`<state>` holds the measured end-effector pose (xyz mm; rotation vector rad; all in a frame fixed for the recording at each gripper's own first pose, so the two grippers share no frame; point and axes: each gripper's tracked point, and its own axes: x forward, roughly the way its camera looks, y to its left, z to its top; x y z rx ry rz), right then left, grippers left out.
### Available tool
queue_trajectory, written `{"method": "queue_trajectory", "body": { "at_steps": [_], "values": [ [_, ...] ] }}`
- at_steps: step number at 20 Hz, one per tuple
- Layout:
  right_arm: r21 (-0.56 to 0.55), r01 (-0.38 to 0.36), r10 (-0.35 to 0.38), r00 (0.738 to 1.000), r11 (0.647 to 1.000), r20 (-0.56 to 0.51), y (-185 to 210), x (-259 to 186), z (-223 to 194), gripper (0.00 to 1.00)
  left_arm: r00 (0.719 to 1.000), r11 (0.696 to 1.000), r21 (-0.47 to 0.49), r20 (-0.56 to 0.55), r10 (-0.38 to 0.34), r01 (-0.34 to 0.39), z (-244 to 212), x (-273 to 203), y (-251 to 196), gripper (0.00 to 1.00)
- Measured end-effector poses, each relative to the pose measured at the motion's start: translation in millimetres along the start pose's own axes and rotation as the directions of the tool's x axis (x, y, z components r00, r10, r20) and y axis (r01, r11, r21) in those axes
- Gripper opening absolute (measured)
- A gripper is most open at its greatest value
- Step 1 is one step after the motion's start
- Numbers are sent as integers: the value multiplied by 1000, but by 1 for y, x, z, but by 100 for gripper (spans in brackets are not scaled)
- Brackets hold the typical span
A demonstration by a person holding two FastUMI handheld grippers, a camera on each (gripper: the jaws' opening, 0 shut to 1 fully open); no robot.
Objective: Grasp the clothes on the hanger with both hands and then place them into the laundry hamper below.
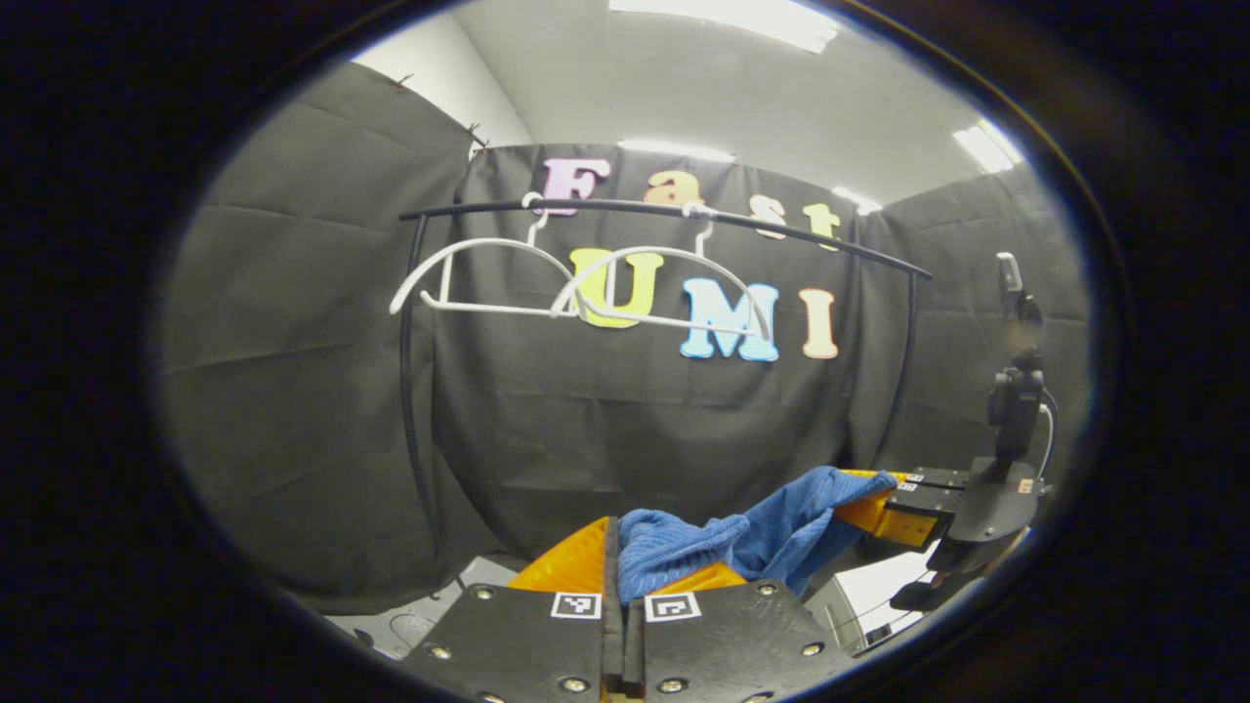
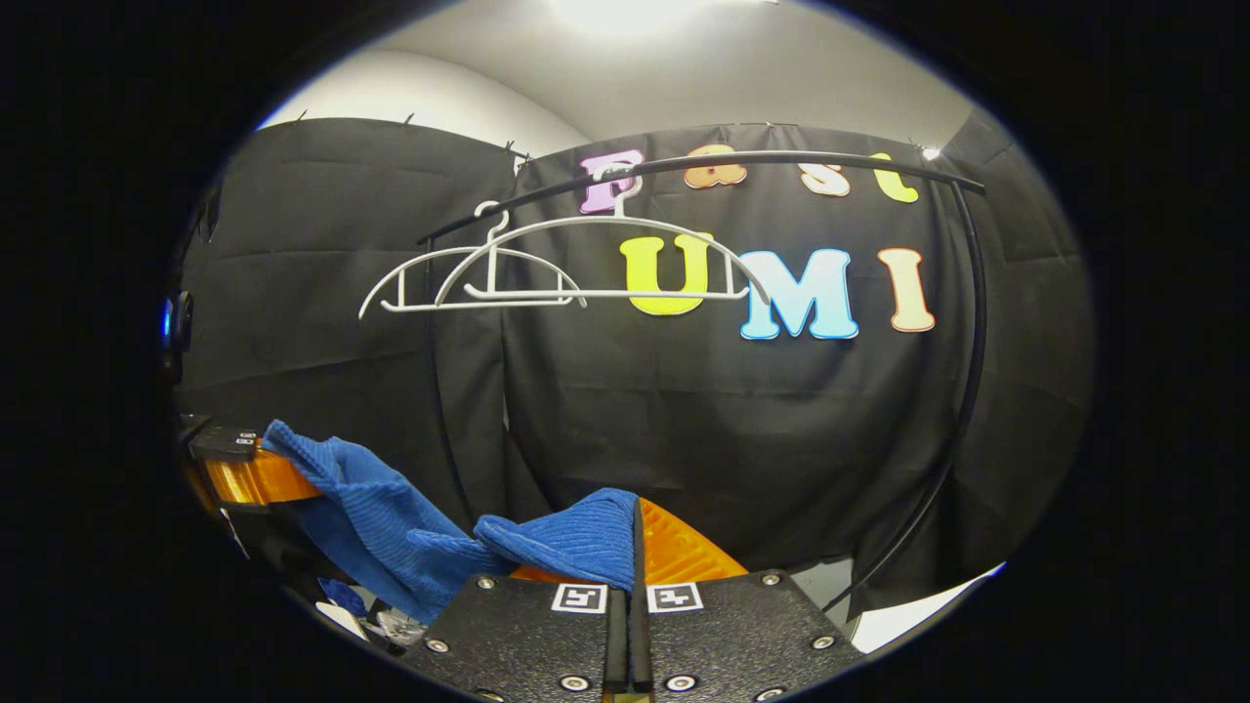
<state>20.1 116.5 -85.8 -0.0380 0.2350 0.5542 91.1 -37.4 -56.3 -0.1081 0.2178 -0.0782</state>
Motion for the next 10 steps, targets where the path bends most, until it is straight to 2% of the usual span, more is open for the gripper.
{"method": "queue_trajectory", "body": {
  "at_steps": [6, 10],
  "values": [
    [30, -48, 49, 998, 998, -43, 36, -24, -25, 1, 999, 1000, -11, -23, -25, 25, -27, -18, -14, 1],
    [32, -49, 52, 994, 998, -99, 38, -27, -57, 2, 997, 999, -47, -70, -19, 16, -61, -20, -6, 1]
  ]
}}
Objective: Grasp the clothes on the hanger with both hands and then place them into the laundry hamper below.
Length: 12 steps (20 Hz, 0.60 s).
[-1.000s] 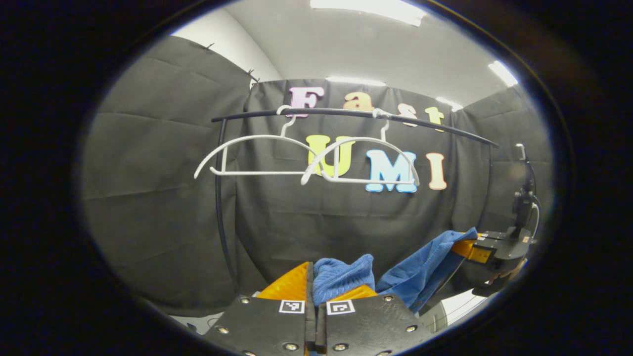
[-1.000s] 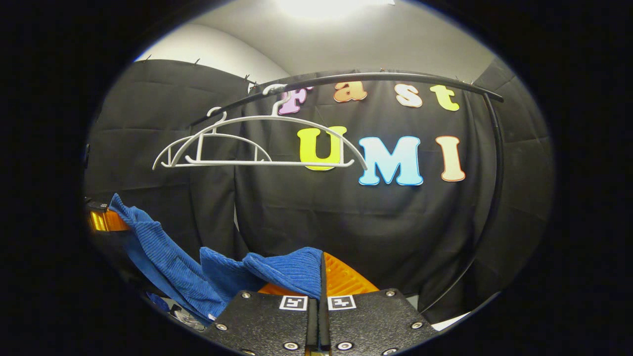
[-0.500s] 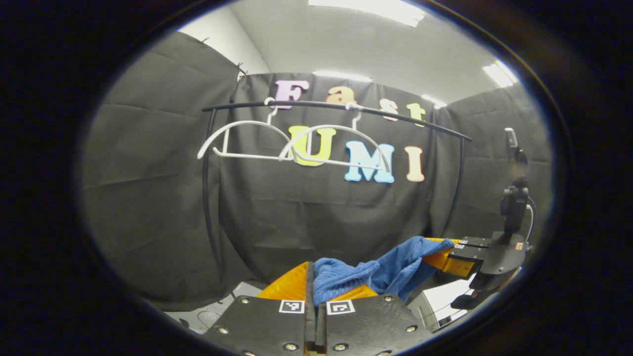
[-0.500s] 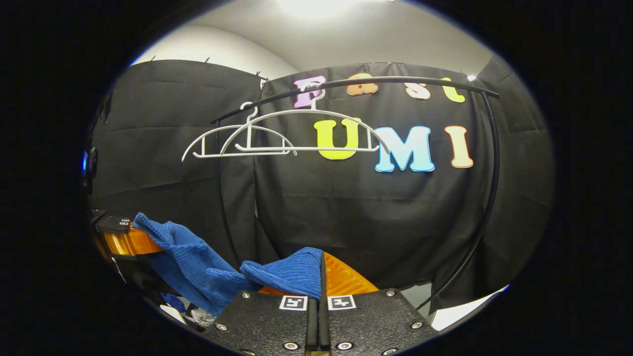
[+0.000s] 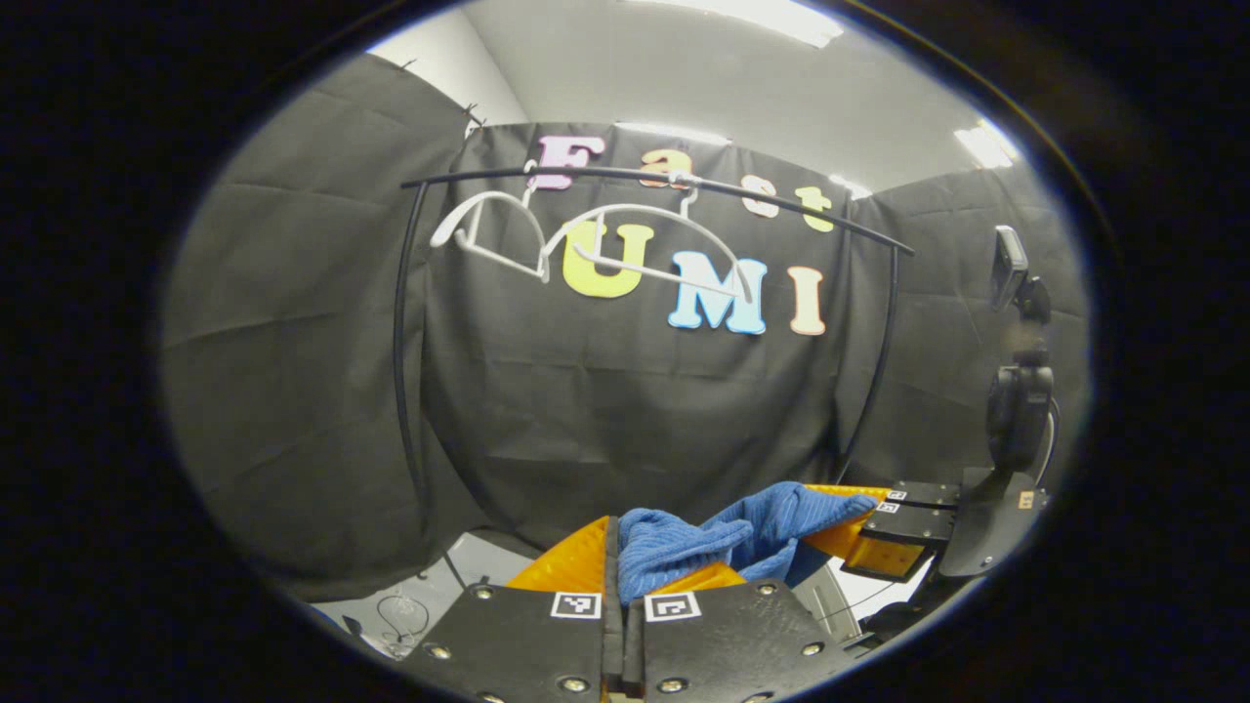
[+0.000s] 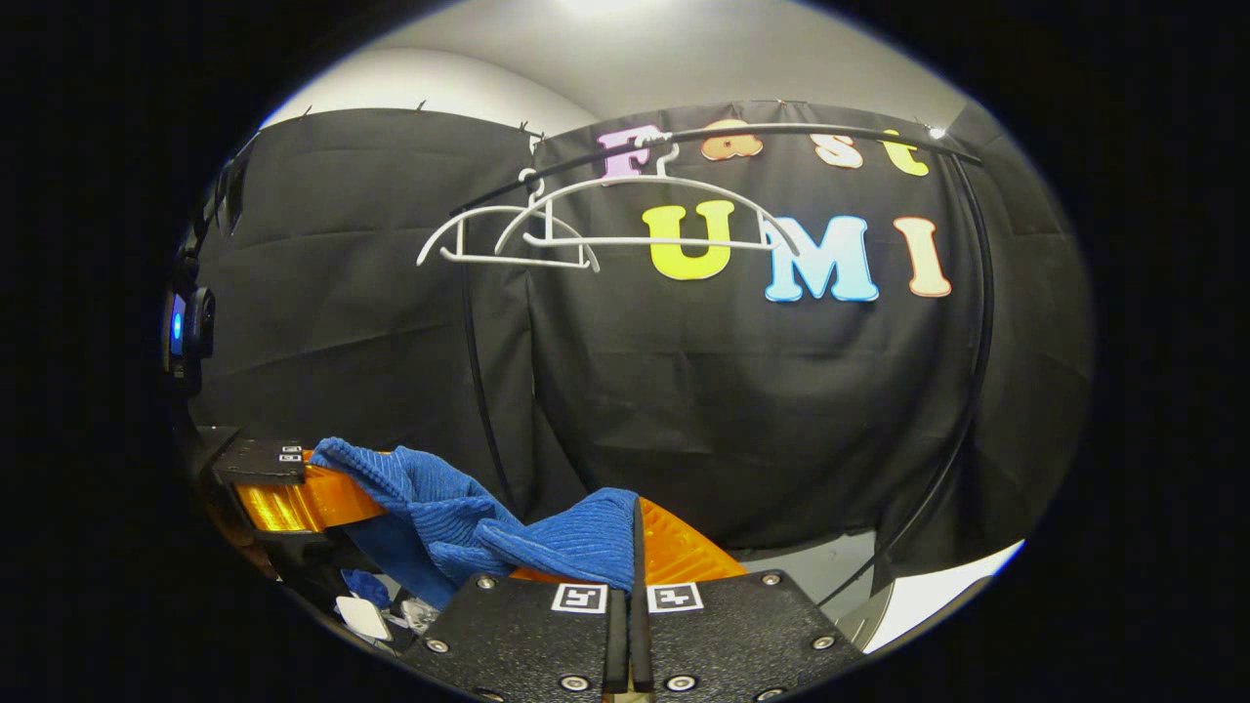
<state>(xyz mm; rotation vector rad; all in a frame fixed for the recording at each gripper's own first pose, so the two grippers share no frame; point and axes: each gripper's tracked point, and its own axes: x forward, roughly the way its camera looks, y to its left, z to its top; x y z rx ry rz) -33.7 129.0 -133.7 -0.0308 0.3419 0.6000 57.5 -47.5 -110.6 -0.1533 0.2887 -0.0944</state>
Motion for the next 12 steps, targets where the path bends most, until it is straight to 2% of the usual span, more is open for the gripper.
{"method": "queue_trajectory", "body": {
  "at_steps": [7, 12],
  "values": [
    [-8, 28, -29, 984, 1000, -178, -13, 23, -90, 1, 985, 999, -6, -169, 43, -44, -99, 25, 13, 1],
    [-22, 27, -32, 952, 999, -305, -12, 29, -149, 1, 959, 999, -5, -279, 51, -54, -153, 41, 9, 1]
  ]
}}
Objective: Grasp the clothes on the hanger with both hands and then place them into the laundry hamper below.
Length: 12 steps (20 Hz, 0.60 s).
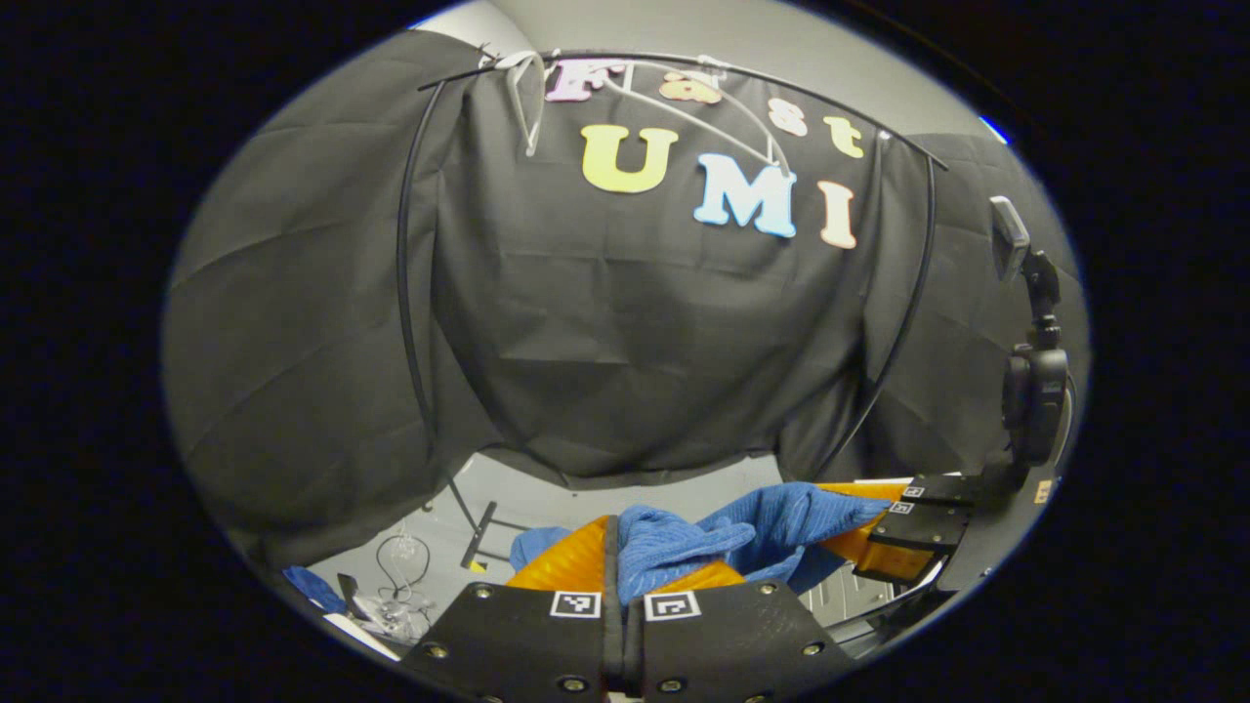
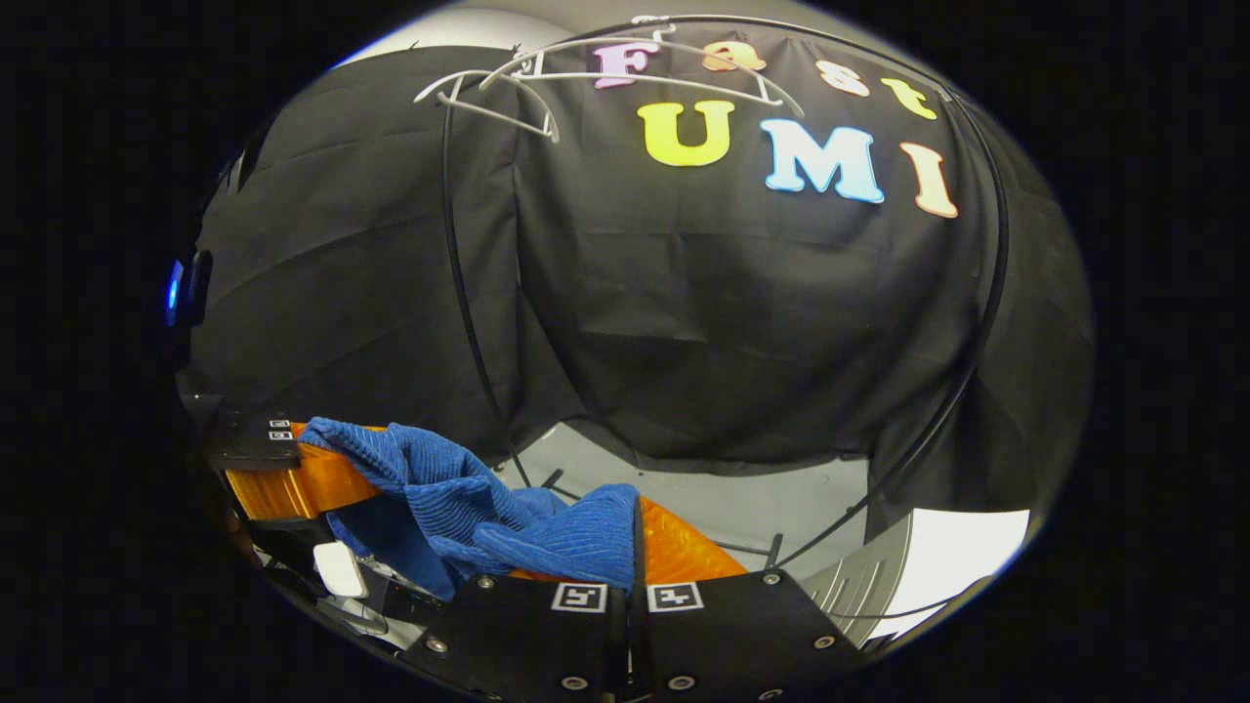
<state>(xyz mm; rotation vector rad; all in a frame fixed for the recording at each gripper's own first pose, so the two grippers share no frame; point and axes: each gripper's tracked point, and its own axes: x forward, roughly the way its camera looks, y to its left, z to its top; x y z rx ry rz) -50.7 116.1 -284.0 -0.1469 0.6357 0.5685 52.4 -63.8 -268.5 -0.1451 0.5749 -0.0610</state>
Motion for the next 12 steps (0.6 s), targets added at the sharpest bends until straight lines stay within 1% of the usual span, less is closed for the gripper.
{"method": "queue_trajectory", "body": {
  "at_steps": [3, 4, 6, 12],
  "values": [
    [6, 7, -6, 998, 1000, -67, 0, 8, -27, 1, 998, 1000, 6, -60, -3, 4, -19, 1, -3, 1],
    [13, 7, -6, 996, 1000, -86, -1, 14, -35, 1, 997, 1000, 9, -81, -2, 3, -25, 2, -5, 0],
    [24, 13, -10, 992, 1000, -127, -4, 22, -49, 1, 992, 1000, 11, -125, 3, -1, -39, 12, -9, 1],
    [42, 46, -35, 973, 998, -226, -9, 42, -83, 1, 970, 999, 21, -242, 31, -27, -68, 23, -8, 1]
  ]
}}
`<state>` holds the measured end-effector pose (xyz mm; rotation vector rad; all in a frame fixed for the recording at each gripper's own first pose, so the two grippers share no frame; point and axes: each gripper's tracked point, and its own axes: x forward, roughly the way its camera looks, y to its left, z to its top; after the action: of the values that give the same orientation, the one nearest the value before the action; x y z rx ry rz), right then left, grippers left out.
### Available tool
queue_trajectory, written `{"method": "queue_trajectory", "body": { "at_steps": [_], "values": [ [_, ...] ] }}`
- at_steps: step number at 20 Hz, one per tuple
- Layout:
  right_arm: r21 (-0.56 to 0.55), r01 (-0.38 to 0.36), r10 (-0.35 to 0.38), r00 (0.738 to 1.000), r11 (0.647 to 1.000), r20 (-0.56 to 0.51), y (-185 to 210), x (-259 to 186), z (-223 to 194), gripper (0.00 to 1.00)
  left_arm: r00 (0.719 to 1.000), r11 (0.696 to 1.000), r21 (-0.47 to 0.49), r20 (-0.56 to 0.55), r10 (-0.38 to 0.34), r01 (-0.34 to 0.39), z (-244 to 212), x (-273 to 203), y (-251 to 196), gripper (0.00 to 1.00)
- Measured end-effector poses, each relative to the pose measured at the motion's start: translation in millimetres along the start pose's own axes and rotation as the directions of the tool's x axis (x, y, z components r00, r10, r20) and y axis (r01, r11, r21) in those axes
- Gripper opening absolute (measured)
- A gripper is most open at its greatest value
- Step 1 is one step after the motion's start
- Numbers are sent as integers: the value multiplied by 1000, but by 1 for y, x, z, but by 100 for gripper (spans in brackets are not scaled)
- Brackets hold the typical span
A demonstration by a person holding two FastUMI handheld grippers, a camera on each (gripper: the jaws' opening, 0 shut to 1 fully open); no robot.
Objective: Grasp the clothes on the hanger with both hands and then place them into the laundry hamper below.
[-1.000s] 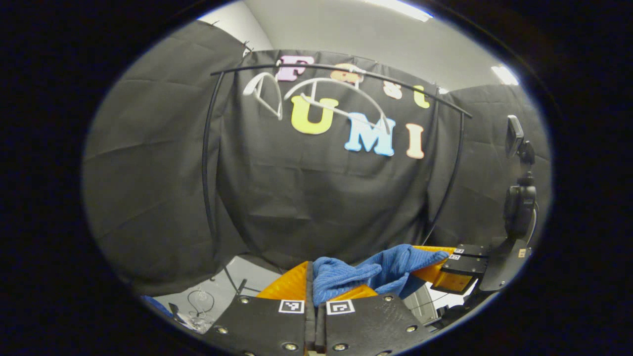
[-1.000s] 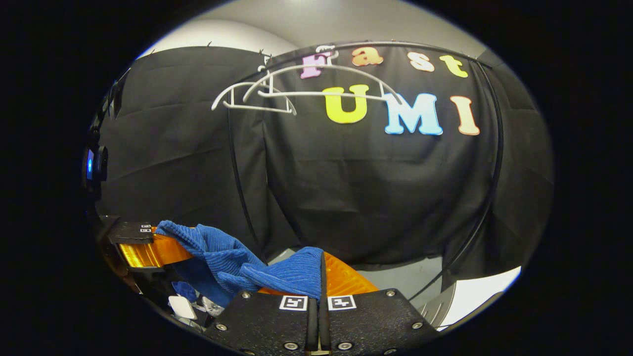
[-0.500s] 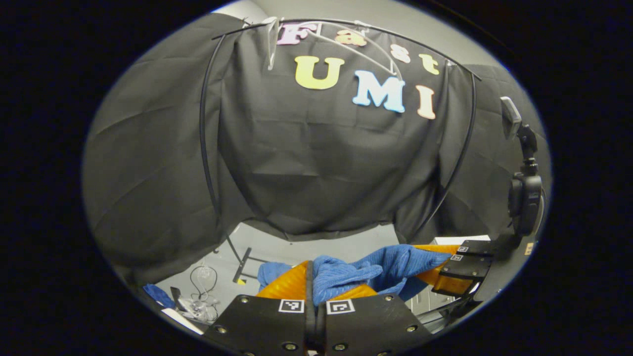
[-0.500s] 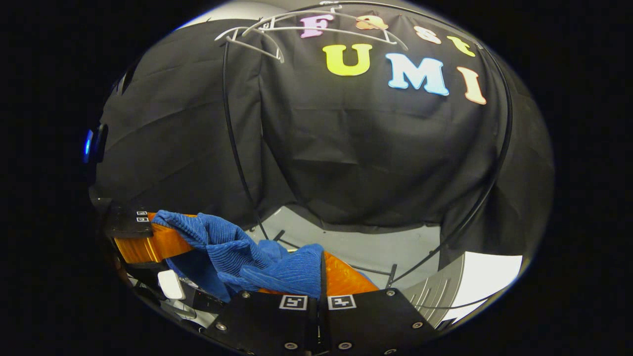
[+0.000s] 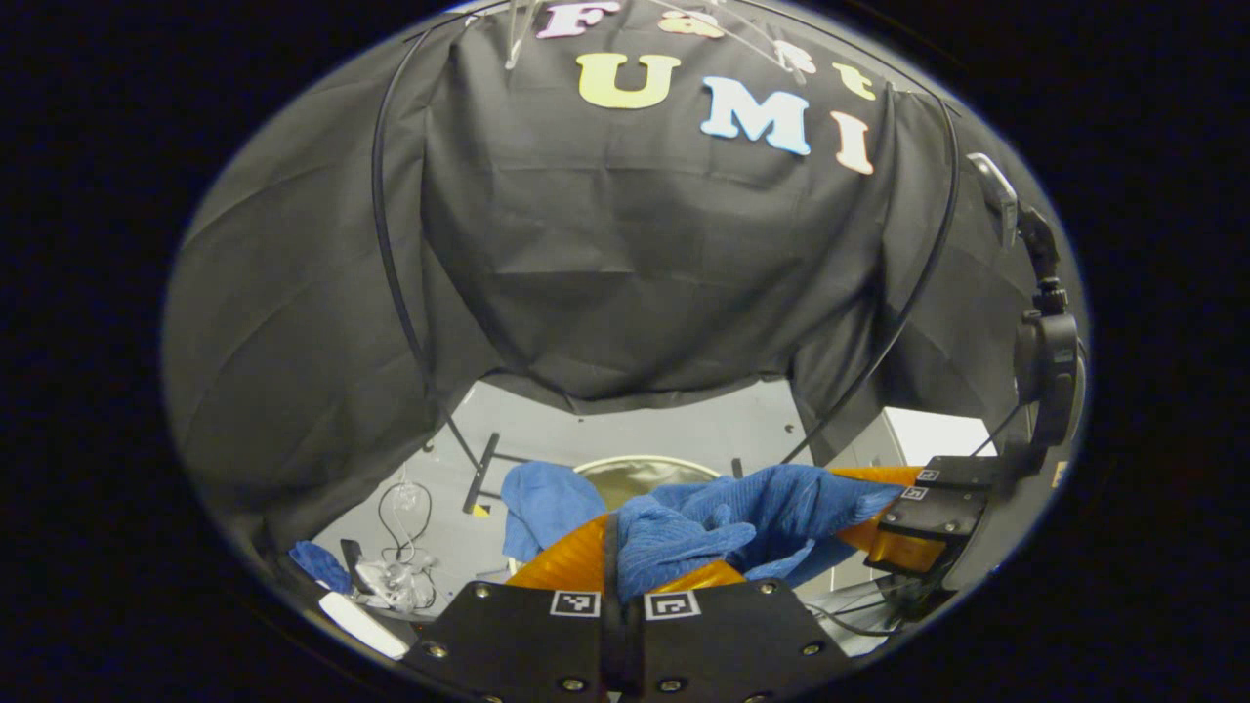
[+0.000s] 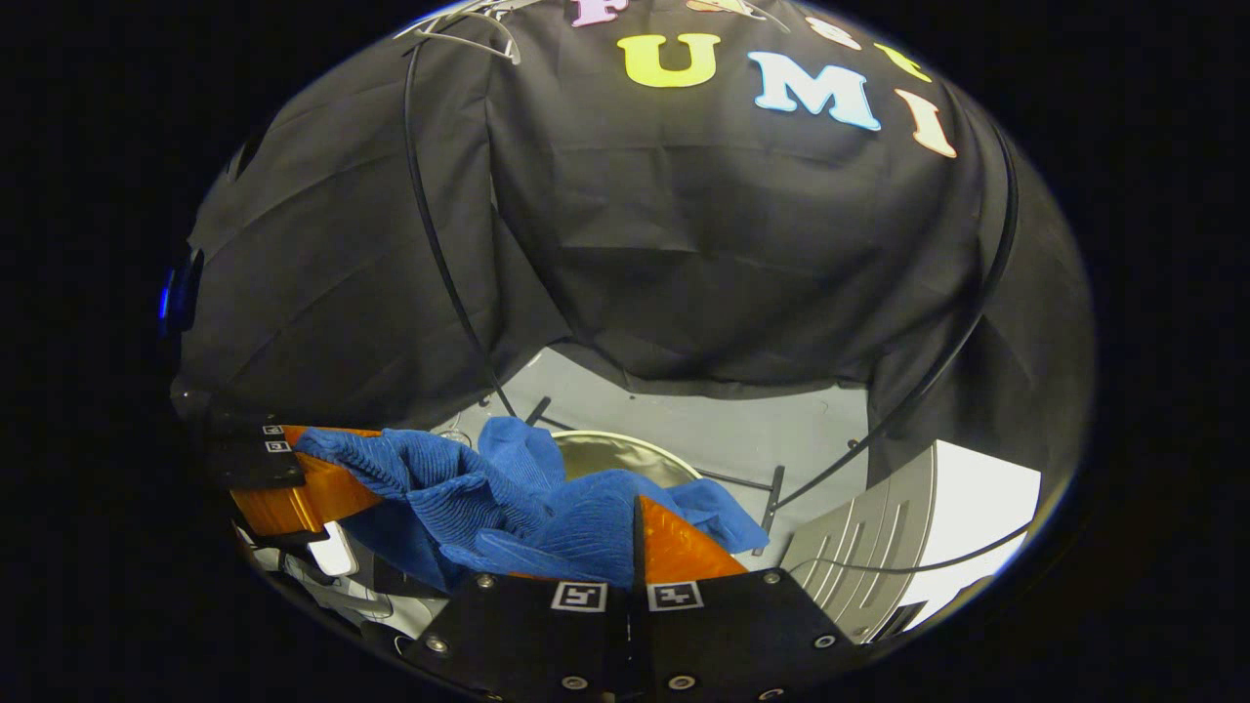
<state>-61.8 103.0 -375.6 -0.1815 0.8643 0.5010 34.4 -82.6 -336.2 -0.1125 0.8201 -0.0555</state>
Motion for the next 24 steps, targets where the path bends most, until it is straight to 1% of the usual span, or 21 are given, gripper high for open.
{"method": "queue_trajectory", "body": {
  "at_steps": [4, 7, 9, 11, 12, 13, 14, 15, 16, 17, 18, 19, 20, 21, 22, 23, 24],
  "values": [
    [15, 16, -15, 999, 1000, -48, 0, 11, -17, 2, 997, 1000, -9, -71, 24, -25, -18, 8, 8, 2],
    [25, 24, -22, 997, 999, -80, -2, 17, -24, 2, 994, 1000, -11, -108, 27, -28, -29, 14, 13, 1],
    [34, 25, -21, 994, 999, -106, -3, 21, -32, 3, 989, 1000, 2, -143, 30, -30, -37, 17, 15, 1],
    [42, 19, -14, 992, 999, -126, -2, 25, -39, 4, 986, 999, -5, -163, 32, -34, -42, 19, 16, 0],
    [47, 14, -8, 991, 999, -134, -2, 26, -41, 6, 984, 999, -17, -176, 24, -27, -43, 21, 13, 0],
    [52, 12, -4, 990, 999, -143, 0, 25, -46, 8, 981, 999, -27, -195, 16, -21, -48, 25, 12, 3],
    [56, 8, 0, 988, 998, -151, 0, 25, -48, 11, 978, 999, -36, -207, 4, -12, -52, 26, 11, 2],
    [63, 4, 6, 987, 998, -158, 1, 26, -49, 14, 979, 999, -46, -203, -2, -7, -51, 32, 10, 19],
    [68, 1, 10, 987, 998, -162, 1, 26, -51, 25, 981, 999, -49, -193, 7, -17, -47, 34, 14, 34],
    [74, -1, 13, 986, 997, -166, 1, 28, -53, 34, 983, 998, -51, -183, 22, -32, -44, 32, 21, 49],
    [81, -6, 20, 984, 997, -176, 1, 29, -54, 49, 983, 998, -55, -183, 32, -43, -42, 32, 26, 64],
    [92, -27, 45, 979, 995, -199, 5, 36, -60, 64, 982, 997, -56, -183, 42, -53, -46, 35, 31, 79],
    [123, -77, 110, 950, 989, -293, 17, 39, -76, 79, 982, 996, -58, -184, 51, -63, -48, 35, 34, 94],
    [194, -173, 236, 896, 966, -377, 41, 36, -87, 94, 982, 996, -64, -179, 55, -68, -45, 35, 36, 94],
    [280, -250, 347, 854, 927, -388, 63, 30, -93, 96, 985, 995, -74, -167, 51, -64, -41, 36, 34, 96],
    [317, -279, 390, 841, 907, -375, 75, 30, -98, 96, 987, 995, -77, -156, 45, -58, -37, 36, 31, 94],
    [307, -272, 378, 847, 912, -373, 73, 32, -102, 96, 988, 996, -70, -146, 43, -54, -34, 35, 30, 94]
  ]
}}
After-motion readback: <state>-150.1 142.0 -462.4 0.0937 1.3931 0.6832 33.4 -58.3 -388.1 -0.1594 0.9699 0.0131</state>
